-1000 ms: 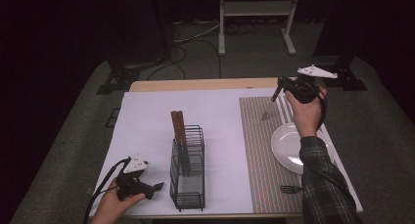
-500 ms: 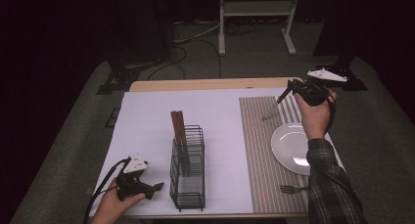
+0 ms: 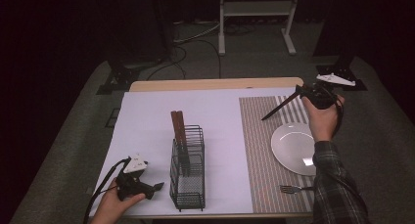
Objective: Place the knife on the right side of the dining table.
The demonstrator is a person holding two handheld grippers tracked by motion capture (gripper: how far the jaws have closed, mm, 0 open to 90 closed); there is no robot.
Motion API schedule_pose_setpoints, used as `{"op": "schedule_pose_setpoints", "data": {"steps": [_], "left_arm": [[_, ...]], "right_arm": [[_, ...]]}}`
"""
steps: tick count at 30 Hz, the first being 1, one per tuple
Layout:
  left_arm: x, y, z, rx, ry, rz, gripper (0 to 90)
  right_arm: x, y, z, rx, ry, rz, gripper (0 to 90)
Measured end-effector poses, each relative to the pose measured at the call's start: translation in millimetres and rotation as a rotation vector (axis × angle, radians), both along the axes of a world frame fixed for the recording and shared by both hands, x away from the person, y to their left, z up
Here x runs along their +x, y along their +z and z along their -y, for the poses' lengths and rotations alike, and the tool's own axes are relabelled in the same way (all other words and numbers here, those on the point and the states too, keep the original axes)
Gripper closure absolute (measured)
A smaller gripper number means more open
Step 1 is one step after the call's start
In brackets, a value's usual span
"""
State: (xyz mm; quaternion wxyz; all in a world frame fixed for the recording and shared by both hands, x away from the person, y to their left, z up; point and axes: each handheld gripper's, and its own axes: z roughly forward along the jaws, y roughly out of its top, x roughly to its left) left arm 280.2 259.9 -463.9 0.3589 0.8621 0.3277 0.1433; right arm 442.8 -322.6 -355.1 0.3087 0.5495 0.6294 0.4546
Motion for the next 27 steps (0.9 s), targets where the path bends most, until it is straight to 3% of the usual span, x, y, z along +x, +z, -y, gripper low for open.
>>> {"op": "schedule_pose_setpoints", "data": {"steps": [10, 18, 27], "left_arm": [[0.0, 0.0, 0.0, 0.000, 0.000, 0.000, 0.0], [0.0, 0.0, 0.0, 0.001, 0.000, -0.001, 0.0], [0.0, 0.0, 0.0, 0.000, 0.000, 0.000, 0.0]], "right_arm": [[1.2, -9.9, 9.5, 0.000, -0.032, -0.034, 60.3], [0.7, -20.0, 18.5, 0.027, -0.057, -0.061, 57.0], [1.4, -33.5, 25.1, 0.023, -0.079, -0.097, 48.0]]}}
